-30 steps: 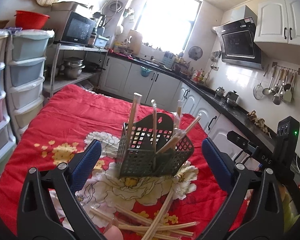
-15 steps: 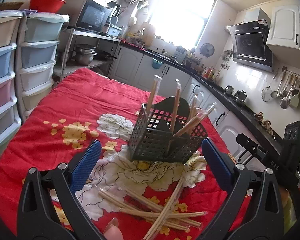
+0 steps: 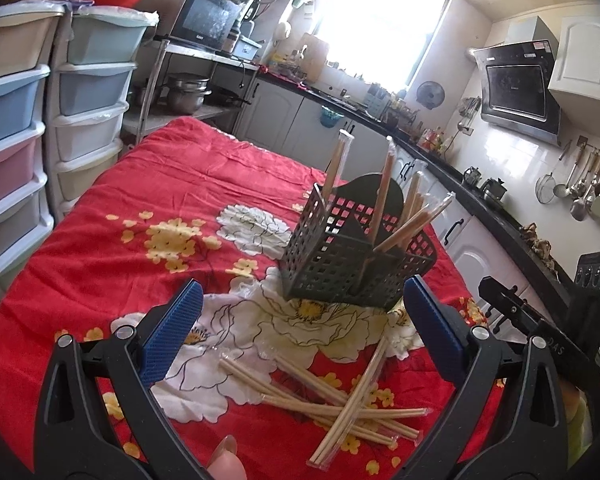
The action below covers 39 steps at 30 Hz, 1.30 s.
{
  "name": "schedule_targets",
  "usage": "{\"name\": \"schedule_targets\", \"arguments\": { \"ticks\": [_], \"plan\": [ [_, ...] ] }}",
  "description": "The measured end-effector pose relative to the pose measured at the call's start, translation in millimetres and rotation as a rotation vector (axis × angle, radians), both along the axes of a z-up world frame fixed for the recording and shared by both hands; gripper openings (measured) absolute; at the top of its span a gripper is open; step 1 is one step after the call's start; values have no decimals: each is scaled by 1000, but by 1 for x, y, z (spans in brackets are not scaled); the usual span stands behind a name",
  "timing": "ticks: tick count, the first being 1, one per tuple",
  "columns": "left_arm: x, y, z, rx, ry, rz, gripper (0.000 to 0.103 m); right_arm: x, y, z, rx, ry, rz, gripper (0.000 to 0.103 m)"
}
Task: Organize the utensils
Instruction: 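Withdraw both open tools from the basket and lower them to the chopstick pile, then close the left tool on a chopstick while the right tool grasps another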
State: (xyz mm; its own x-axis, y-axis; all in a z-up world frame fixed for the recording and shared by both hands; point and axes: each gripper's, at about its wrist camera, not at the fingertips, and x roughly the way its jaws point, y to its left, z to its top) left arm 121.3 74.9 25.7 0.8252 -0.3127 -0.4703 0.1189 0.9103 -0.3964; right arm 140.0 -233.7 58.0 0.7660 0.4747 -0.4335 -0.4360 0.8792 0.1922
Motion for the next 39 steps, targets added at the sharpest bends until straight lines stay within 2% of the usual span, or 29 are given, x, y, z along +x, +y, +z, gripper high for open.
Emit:
{"name": "schedule_targets", "arguments": {
  "ticks": [11,20,26,31,39],
  "plan": [
    [0,7,-30,-14,96,2,92,0,12,-23,-43,63,20,59],
    [-1,11,-48,-29,141,1,92,2,18,-39,-81,106,26,59],
    [-2,13,-62,-73,183,-13,92,6,22,-53,-115,151,26,59],
    [-1,12,-73,-100,219,-32,79,10,23,-65,-126,196,26,59],
    [-3,12,-94,-161,287,-57,63,21,22,-81,-123,270,18,59]
  ]
}}
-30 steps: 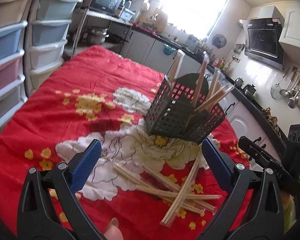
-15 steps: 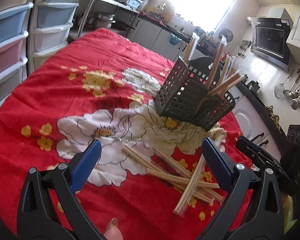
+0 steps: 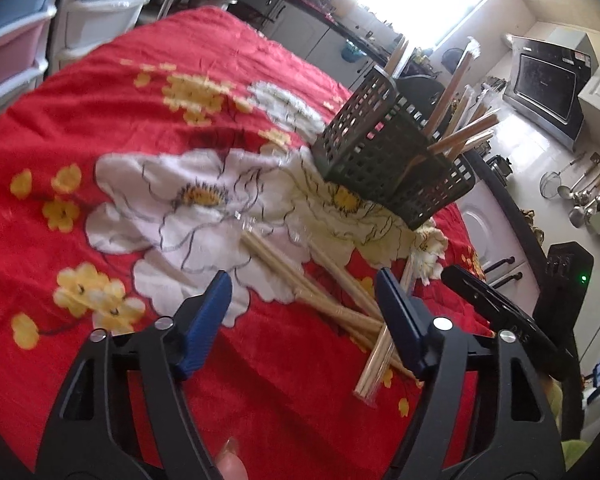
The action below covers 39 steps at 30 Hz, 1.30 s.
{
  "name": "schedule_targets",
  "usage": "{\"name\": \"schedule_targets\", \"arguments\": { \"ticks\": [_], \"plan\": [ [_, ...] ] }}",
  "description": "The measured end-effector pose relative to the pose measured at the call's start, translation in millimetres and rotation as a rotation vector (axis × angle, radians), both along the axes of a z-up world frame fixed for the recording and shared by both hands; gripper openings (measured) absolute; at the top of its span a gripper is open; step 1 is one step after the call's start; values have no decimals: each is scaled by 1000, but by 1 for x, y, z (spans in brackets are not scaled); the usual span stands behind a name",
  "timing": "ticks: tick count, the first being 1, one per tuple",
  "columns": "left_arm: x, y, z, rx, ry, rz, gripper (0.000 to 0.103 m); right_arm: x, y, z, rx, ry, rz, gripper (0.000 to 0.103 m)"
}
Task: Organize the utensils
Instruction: 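Close the left tool on a chopstick while the right tool grasps another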
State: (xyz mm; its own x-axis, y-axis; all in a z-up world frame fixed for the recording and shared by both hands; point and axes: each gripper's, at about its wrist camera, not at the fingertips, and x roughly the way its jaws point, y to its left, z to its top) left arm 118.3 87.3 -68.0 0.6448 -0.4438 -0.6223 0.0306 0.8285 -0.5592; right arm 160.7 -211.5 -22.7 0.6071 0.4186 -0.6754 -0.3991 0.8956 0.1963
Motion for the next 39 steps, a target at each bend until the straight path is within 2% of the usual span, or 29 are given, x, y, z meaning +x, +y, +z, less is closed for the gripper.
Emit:
{"name": "schedule_targets", "arguments": {
  "ticks": [3,6,10,14,18,20,22,25,32,39],
  "plan": [
    [-2,0,-6,-15,21,-8,57,4,1,-5,0,22,-3,59],
    [-4,0,-9,-27,31,-21,46,8,2,-8,-4,37,-8,59],
    [-3,-2,-14,-81,63,-50,31,11,1,-10,1,53,-17,59],
    [1,-11,-20,-125,85,-80,30,17,-2,-12,11,76,-27,59],
    [8,-9,-24,-177,104,-60,30,25,-3,-15,26,112,-30,58],
    [11,-5,-28,-205,119,-39,26,30,-2,-18,34,142,-35,55],
    [12,-2,-30,-215,129,-23,17,34,-2,-21,48,172,-39,54],
    [13,1,-34,-234,139,-8,14,40,-2,-26,68,209,-57,52],
    [12,4,-36,-243,132,0,13,54,-6,-33,122,273,-115,46],
    [7,8,-35,-267,110,1,10,62,-4,-35,105,271,-151,35]
  ]
}}
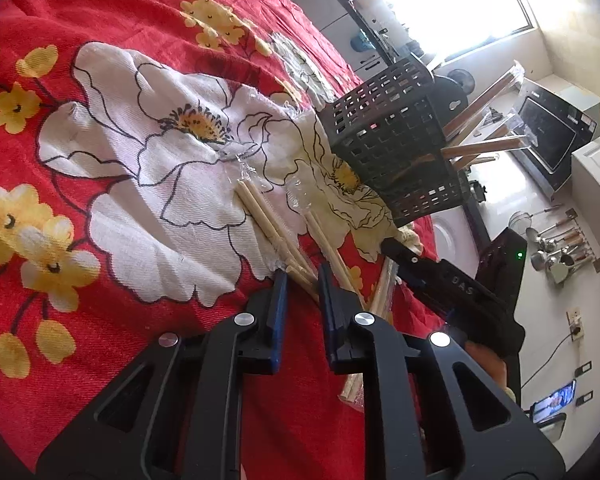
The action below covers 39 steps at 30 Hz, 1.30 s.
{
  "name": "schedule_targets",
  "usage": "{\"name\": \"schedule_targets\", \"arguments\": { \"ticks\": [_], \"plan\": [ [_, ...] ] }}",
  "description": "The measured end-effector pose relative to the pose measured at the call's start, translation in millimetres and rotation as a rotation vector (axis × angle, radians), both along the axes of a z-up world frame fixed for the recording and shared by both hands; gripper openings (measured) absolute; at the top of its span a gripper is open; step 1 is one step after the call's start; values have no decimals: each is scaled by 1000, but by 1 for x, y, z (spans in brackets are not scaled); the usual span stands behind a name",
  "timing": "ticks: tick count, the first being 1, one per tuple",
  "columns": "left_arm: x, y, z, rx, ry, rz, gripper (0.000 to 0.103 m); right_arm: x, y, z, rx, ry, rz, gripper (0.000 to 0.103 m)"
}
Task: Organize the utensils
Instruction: 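Close the left tool on a chopstick while the right tool grasps another, then raise both held chopsticks upright and carry them above the green basket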
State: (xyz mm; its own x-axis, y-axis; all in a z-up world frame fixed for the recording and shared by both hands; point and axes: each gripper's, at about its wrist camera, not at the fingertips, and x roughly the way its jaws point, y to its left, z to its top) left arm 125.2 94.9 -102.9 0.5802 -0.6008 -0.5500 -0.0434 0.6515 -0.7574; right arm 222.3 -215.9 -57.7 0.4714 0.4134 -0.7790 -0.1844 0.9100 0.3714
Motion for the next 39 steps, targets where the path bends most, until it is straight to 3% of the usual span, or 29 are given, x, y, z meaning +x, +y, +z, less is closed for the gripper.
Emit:
{"name": "schedule_targets", "arguments": {
  "ticks": [4,11,20,27,39],
  "plan": [
    [-3,3,2,-5,-7,6,10,0,1,-1,-9,-14,-12,17],
    [-6,7,8,8,-22,18,9,-3,-12,3,133,-21,-21,7],
    [-11,10,33,49,-110,34,7,-21,-13,43,191,-141,46,6],
    [-15,0,71,102,-225,21,5,-37,-17,86,189,-272,84,6],
    [-18,-28,110,151,-342,-28,3,-72,-38,133,168,-489,46,6]
  ]
}}
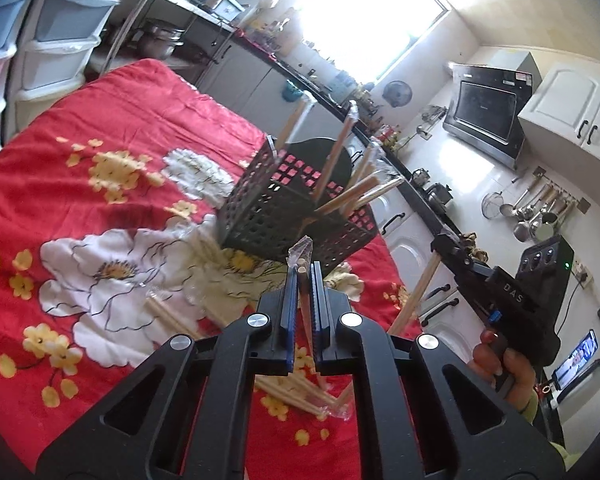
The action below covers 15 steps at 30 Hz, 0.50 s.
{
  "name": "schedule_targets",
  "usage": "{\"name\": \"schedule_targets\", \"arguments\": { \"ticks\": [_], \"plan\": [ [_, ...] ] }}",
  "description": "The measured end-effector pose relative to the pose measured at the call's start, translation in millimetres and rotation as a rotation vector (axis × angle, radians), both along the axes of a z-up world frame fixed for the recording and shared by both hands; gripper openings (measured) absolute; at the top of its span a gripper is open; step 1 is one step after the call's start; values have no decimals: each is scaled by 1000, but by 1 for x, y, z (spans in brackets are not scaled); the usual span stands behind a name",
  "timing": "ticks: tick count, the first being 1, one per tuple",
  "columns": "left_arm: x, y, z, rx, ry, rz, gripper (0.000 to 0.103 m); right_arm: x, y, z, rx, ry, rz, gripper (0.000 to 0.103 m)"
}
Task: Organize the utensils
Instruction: 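Raise both held chopsticks upright and carry them above the green basket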
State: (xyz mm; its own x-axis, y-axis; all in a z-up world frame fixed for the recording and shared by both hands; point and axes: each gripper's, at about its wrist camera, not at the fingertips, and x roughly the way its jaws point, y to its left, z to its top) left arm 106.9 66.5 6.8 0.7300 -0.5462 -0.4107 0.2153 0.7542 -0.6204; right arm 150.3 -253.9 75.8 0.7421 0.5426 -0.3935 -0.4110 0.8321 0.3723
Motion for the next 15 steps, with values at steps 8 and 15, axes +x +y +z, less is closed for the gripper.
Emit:
{"name": "schedule_targets", "arguments": {
  "ticks": [8,15],
  "plan": [
    [3,-20,17,35,-58,-25,3,-22,-16,11,-25,-109,-86,6],
    [4,-29,40,55,-124,-23,3,-31,-24,13,-49,-166,-142,6]
  ]
}}
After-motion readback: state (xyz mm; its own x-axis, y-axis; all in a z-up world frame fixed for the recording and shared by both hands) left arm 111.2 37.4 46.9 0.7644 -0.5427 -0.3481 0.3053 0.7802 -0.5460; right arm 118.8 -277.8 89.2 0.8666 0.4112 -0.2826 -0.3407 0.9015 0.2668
